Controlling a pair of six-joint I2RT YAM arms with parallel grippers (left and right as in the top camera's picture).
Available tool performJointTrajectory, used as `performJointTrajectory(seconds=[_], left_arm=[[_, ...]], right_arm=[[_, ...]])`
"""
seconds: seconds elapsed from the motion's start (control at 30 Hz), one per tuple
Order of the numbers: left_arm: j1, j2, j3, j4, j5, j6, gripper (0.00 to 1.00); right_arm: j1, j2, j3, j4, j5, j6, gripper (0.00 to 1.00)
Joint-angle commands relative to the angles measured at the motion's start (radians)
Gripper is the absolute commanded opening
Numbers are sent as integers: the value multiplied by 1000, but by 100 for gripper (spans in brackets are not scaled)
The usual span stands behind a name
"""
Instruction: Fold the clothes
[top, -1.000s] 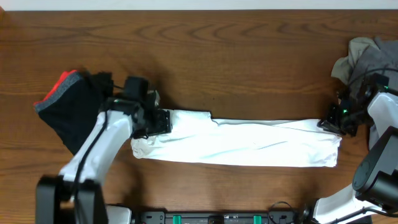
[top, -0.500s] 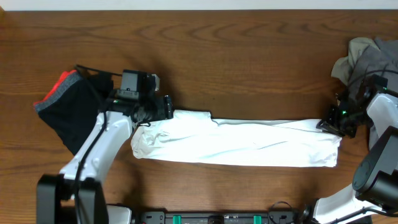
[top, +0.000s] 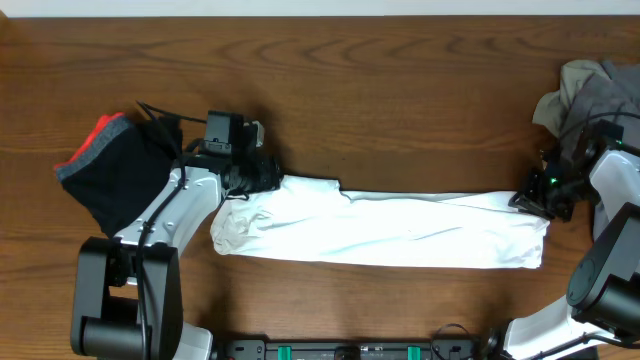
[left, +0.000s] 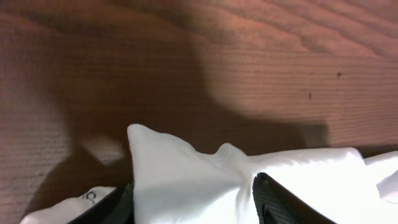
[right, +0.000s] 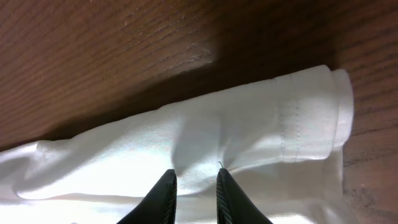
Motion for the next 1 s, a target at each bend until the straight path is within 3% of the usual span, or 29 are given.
performJointTrajectory(seconds=[0.0, 0.07, 0.1, 0.33, 0.47, 0.57, 0.83, 0.97], left_arm=[[3, 1, 5, 5, 34, 9, 31], [3, 1, 5, 5, 63, 9, 9], [3, 1, 5, 5, 69, 9, 6], [3, -29, 12, -3, 110, 33, 6], [3, -138, 47, -36, 242, 42, 6], [3, -248, 54, -109, 251, 43, 6], [3, -382, 50, -488, 174, 106, 6], [3, -364, 36, -592, -16, 115, 6]], right_arm=[[8, -4, -6, 2, -13, -11, 21], [8, -4, -6, 2, -9, -11, 21], [8, -4, -6, 2, -5, -11, 21], [8, -4, -6, 2, -3, -11, 21], [8, -4, -6, 2, -3, -11, 21], [8, -4, -6, 2, -2, -11, 21], [8, -4, -6, 2, 4, -11, 21], [8, -4, -6, 0, 4, -11, 21]])
